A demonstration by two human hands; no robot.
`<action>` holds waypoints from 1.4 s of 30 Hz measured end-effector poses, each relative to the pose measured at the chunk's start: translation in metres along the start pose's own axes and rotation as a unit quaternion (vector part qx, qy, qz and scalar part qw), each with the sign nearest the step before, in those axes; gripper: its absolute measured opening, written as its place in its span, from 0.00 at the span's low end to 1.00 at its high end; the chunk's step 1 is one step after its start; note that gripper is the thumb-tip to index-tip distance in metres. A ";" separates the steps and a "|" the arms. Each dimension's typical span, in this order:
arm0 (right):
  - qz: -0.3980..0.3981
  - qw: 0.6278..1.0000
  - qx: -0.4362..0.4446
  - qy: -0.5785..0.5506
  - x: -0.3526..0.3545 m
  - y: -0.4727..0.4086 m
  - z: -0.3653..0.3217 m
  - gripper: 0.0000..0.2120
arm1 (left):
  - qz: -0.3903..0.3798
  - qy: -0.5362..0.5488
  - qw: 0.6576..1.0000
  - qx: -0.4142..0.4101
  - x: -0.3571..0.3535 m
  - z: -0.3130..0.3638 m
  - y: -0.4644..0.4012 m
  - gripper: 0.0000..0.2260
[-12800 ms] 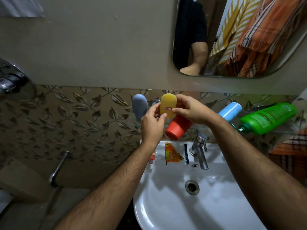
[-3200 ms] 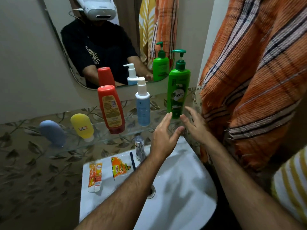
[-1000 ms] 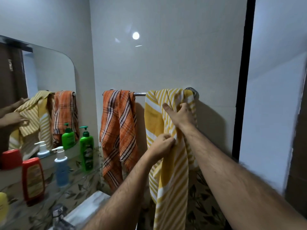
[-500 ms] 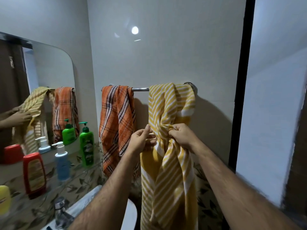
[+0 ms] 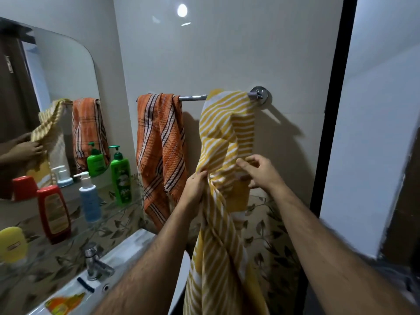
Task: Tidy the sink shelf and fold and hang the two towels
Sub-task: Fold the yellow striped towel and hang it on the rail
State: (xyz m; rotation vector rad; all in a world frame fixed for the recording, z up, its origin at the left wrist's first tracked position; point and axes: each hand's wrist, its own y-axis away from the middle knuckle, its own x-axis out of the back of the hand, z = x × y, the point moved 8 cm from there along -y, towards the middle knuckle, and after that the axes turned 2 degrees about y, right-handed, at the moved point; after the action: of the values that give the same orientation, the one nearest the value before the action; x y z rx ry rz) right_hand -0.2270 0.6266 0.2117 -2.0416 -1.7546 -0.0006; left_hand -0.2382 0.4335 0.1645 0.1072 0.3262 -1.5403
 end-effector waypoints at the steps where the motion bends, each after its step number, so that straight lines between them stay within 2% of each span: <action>1: 0.044 0.999 -0.015 -0.002 0.007 0.000 0.004 0.22 | 0.009 0.003 1.000 0.015 0.004 -0.008 0.005 0.08; 3: 0.082 0.995 -0.065 0.003 0.009 0.003 0.021 0.35 | 0.049 0.021 0.998 0.043 0.018 -0.024 0.015 0.08; 4: 0.078 0.994 -0.080 0.001 0.006 0.004 0.030 0.36 | 0.066 0.013 0.997 0.047 0.025 -0.033 0.019 0.08; 7: -0.011 0.988 -0.106 -0.115 -0.026 0.014 0.046 0.20 | 0.065 -0.031 0.996 0.049 0.037 -0.055 0.027 0.11; 9: -0.057 0.980 -0.120 -0.151 -0.051 0.020 0.056 0.27 | 0.059 -0.015 0.996 0.070 0.042 -0.065 0.036 0.12; 11: -0.067 0.979 -0.100 -0.165 -0.071 0.017 0.065 0.23 | 0.048 -0.050 0.995 0.077 0.048 -0.074 0.042 0.11; 14: -0.070 0.987 -0.083 -0.119 -0.098 0.021 0.063 0.16 | 0.079 -0.140 0.986 0.042 0.073 -0.089 0.041 0.08; 16: -0.058 0.994 -0.078 -0.054 -0.112 0.028 0.063 0.09 | 0.160 -0.190 0.968 0.013 0.102 -0.095 0.042 0.07; 18: -0.044 0.996 -0.075 -0.021 -0.123 0.036 0.063 0.03 | 0.240 -0.214 0.946 -0.049 0.122 -0.083 0.055 0.06; 20: -0.048 0.995 -0.083 -0.036 -0.140 0.042 0.065 0.03 | 0.269 -0.215 0.929 -0.139 0.127 -0.065 0.071 0.05; 22: -0.061 0.991 -0.108 -0.057 -0.158 0.045 0.066 0.04 | 0.211 -0.223 0.932 -0.194 0.118 -0.057 0.078 0.09; 25: -0.079 0.974 -0.170 -0.126 -0.184 0.043 0.071 0.07 | 0.088 -0.278 0.937 -0.193 0.108 -0.070 0.072 0.10; 28: -0.090 0.959 -0.216 -0.160 -0.197 0.039 0.072 0.11 | 0.068 -0.343 0.916 -0.197 0.120 -0.079 0.063 0.19; 29: -0.090 0.955 -0.227 -0.170 -0.201 0.038 0.072 0.11 | 0.074 -0.363 0.908 -0.197 0.124 -0.080 0.061 0.19; 31: -0.103 0.948 -0.232 -0.190 -0.214 0.036 0.072 0.14 | 0.100 -0.388 0.894 -0.201 0.132 -0.079 0.059 0.13; 33: -0.114 0.950 -0.229 -0.180 -0.226 0.034 0.074 0.19 | 0.122 -0.368 0.900 -0.198 0.142 -0.076 0.058 0.08; 35: -0.105 0.955 -0.225 -0.164 -0.233 0.030 0.080 0.22 | 0.112 -0.322 0.926 -0.162 0.154 -0.080 0.056 0.06; 39: -0.114 0.970 -0.175 -0.123 -0.247 0.024 0.078 0.11 | 0.060 -0.185 0.980 -0.050 0.180 -0.094 0.054 0.08; 42: -0.163 0.970 -0.124 -0.133 -0.270 0.027 0.063 0.06 | 0.068 -0.128 0.989 -0.017 0.189 -0.092 0.057 0.10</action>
State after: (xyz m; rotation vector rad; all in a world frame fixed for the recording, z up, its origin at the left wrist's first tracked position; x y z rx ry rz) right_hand -0.2712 0.3909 0.0691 -1.9642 -2.3480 -0.0536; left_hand -0.1951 0.2782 0.0178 -0.0940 0.1372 -1.3944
